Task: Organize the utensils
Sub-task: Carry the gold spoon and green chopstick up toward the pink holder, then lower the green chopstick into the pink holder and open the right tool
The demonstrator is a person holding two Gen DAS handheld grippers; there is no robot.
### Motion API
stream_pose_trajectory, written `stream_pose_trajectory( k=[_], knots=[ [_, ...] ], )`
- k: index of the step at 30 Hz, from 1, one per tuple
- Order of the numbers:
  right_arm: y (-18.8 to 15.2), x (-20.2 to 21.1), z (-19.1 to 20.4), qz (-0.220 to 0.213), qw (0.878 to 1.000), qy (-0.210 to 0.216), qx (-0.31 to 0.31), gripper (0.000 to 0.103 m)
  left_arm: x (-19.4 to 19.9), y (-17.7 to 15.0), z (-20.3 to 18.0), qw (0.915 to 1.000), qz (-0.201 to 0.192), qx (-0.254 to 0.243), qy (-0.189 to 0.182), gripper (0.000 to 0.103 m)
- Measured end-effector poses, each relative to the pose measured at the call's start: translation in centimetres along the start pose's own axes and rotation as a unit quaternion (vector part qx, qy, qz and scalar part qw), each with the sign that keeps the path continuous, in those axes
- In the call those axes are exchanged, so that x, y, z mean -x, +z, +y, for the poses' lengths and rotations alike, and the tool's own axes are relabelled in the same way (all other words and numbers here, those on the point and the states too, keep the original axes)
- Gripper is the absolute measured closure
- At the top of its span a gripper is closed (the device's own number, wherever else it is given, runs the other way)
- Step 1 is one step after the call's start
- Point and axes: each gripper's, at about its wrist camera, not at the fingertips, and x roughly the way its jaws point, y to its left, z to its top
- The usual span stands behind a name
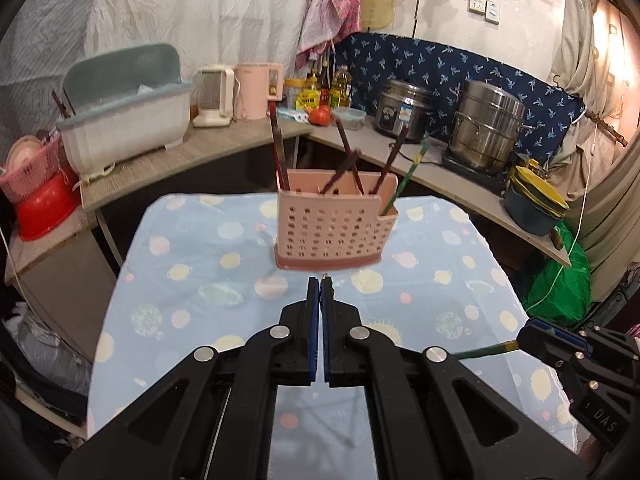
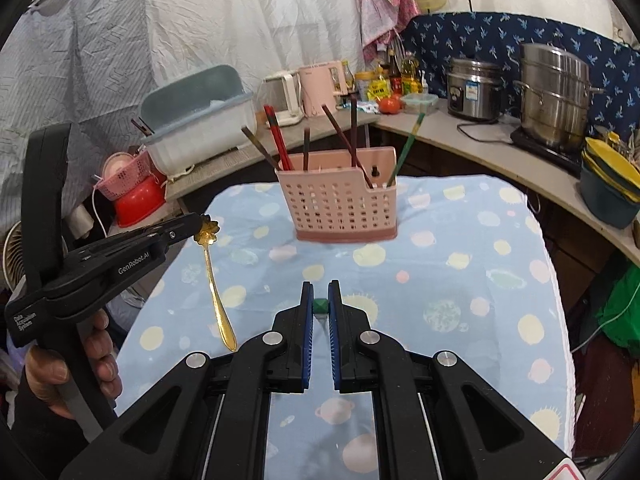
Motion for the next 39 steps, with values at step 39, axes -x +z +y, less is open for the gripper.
stream_pose_trajectory(
  k=[39],
  knots=[
    [24.2,-11.1,-4.7,-0.098,0.993,-0.057,0.018,0.096,-13.9,16.4,-1.9,0.9641,-0.098,-0.137,0.206,0.102]
  ],
)
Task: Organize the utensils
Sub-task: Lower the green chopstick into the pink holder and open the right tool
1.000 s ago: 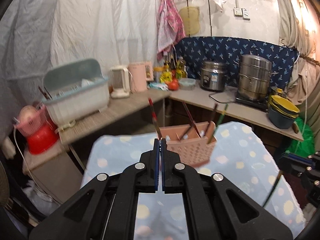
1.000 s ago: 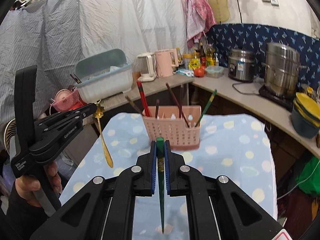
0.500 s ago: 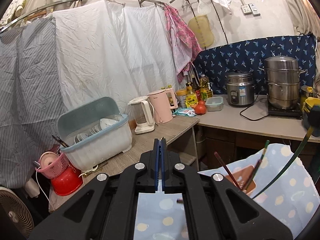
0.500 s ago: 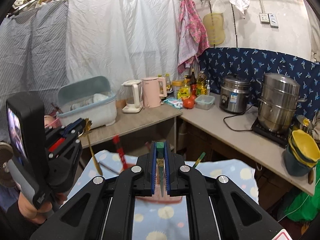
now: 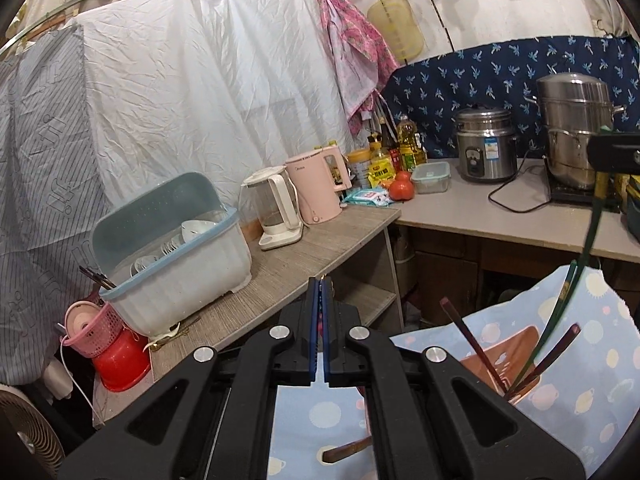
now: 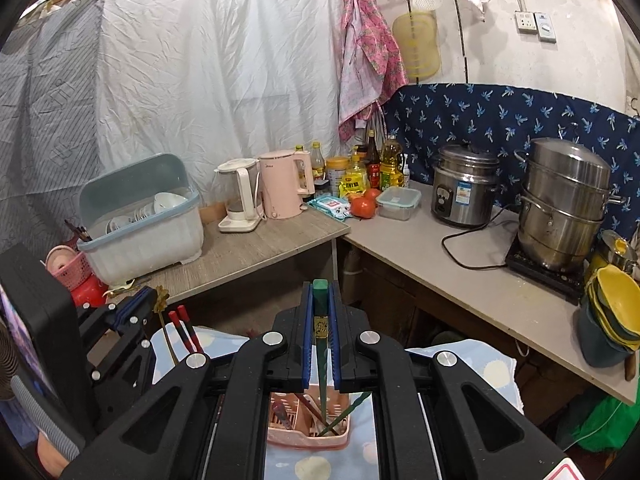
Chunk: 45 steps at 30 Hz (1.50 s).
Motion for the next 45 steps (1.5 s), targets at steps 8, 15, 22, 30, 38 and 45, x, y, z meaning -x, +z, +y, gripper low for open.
stream_pose_trajectory(
  k=[8,15,22,30,38,45],
  knots=[
    [-2.4,-2.4,0.8,0.029,0.999,-0.001,0.014,0.096,-1.6,-2.7,-1.9,0.9988,0.018,-0.039,0.022,0.102],
    [-3.5,-3.1,1.2,0.042,0.999,-0.004,0.019,0.096,-2.5,-3.7,-1.8,0.9982,0.04,-0.036,0.025,0.1],
    [-4.1,-2.8,1.3,0.041,0.999,-0.007,0.018,0.096,-2.1,-3.2,-0.4,0.999,0.041,-0.001,0.02,0.069],
    [-4.2,-2.7,1.5,0.04,0.999,-0.009,0.022,0.096,-1.6,-2.9,0.5,0.9991,0.038,0.017,0.012,0.069],
    [-4.8,-2.0,1.1,0.038,0.999,-0.003,0.008,0.096,-0.9,-4.3,1.7,0.9982,0.047,0.036,0.004,0.069],
    [-6.7,0.0,1.0,0.035,0.999,-0.009,0.012,0.095,1.0,-6.7,1.8,0.9974,0.057,0.041,-0.012,0.069]
  ],
)
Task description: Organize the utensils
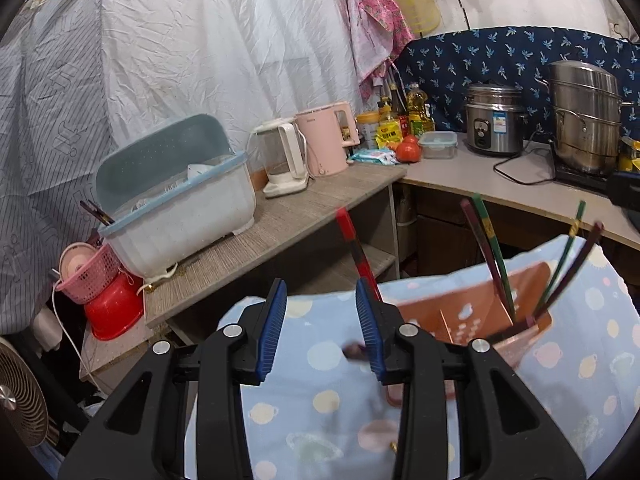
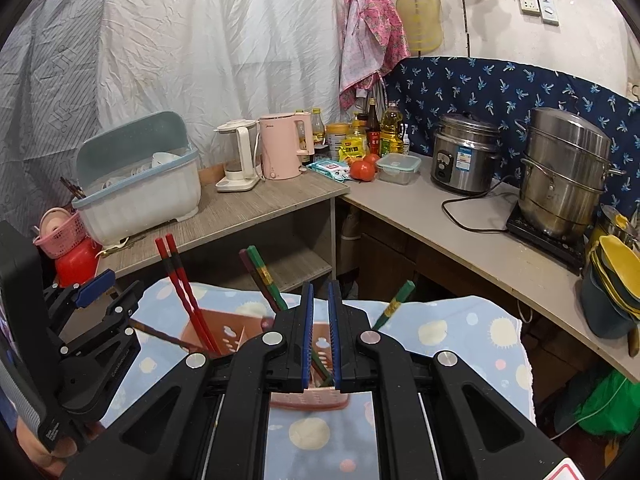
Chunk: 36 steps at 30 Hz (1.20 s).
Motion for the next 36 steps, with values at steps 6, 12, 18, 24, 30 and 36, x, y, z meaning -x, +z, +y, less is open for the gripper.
stream_pose_trajectory(
  k=[6,12,18,24,30,36],
  knots=[
    [-2.6,2.3,-0.5,0.002,1.0,-0.001,-0.005,0.094,1.2,-2.9,0.1,0.9995,0.021,0.018,-0.013,0.067],
    [-5.8,4.2,-1.0,0.016,1.0,0.001,-0.012,0.093,3.3,-6.3,0.2,0.9974,0.037,0.031,-0.053,0.059],
    [-10.1,4.7,-0.9,0.051,0.998,0.009,-0.029,0.093,3.7,-12.5,-2.6,0.9892,0.085,0.009,-0.119,0.059],
    [-13.6,4.9,-0.8,0.081,0.995,0.019,-0.048,0.093,2.9,-17.6,-6.2,0.9805,0.107,-0.031,-0.162,0.059],
    [-15.0,4.5,-0.9,0.097,0.993,0.021,-0.057,0.093,0.9,-19.7,-8.2,0.9783,0.119,-0.061,-0.159,0.063],
    [-15.1,3.8,-0.8,0.102,0.993,0.027,-0.057,0.093,-0.5,-19.6,-8.5,0.9733,0.143,-0.061,-0.17,0.101]
  ],
)
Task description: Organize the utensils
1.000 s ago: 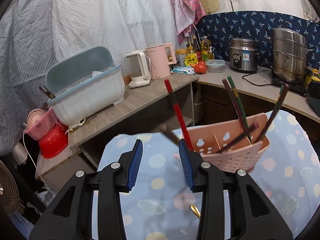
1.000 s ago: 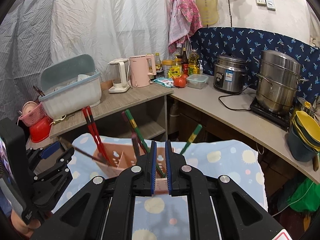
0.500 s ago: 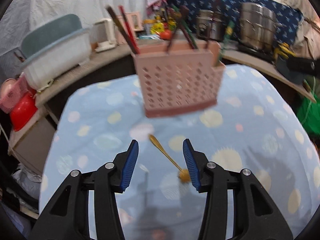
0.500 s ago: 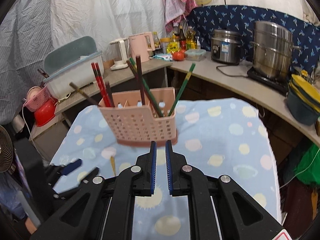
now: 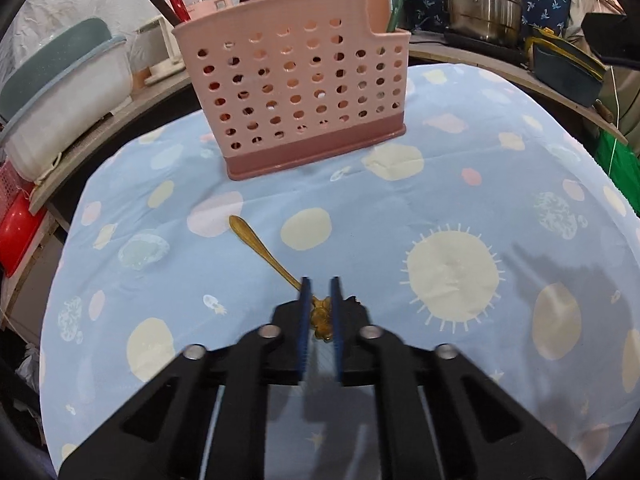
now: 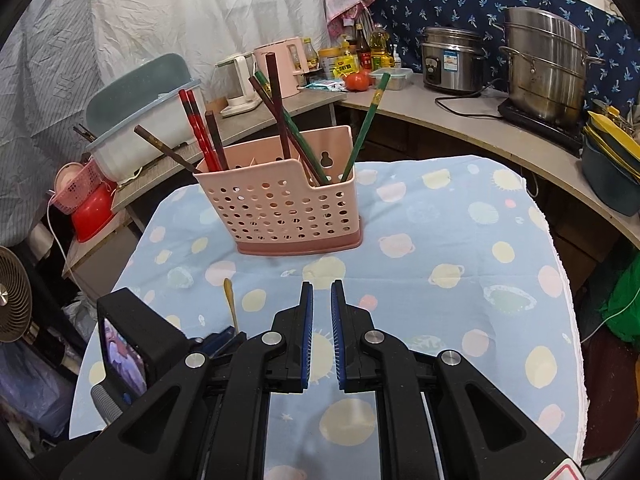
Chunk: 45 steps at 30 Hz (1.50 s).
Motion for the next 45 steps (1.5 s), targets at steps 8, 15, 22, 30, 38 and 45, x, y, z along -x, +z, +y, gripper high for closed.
stream_pose_trajectory(
  k=[8,15,22,30,38,45],
  knots=[
    [-0.1,0.0,0.1,0.002,1.0,0.004,-0.004,0.093,2.4,0.6,2.5,0.9982,-0.016,0.05,-0.026,0.103],
    [-0.6,-0.1,0.0,0.008,1.0,0.007,-0.008,0.093,2.5,-0.1,3.6,0.9921,0.007,0.11,-0.059,0.067],
    [-1.6,-0.4,-0.6,0.021,1.0,0.004,-0.012,0.093,0.4,-0.2,2.1,0.9882,0.035,0.133,-0.067,0.048],
    [-1.8,-0.4,-1.1,0.022,1.0,0.002,-0.016,0.093,0.3,-0.1,1.9,0.9877,0.039,0.136,-0.066,0.076],
    [-1.4,0.1,-0.5,0.014,1.0,0.009,-0.012,0.093,4.7,1.0,2.8,0.9885,0.019,0.136,-0.064,0.076],
    [-0.1,1.1,0.4,-0.005,1.0,0.014,-0.004,0.093,11.3,5.3,4.3,0.9873,-0.039,0.134,-0.075,0.076]
  ],
)
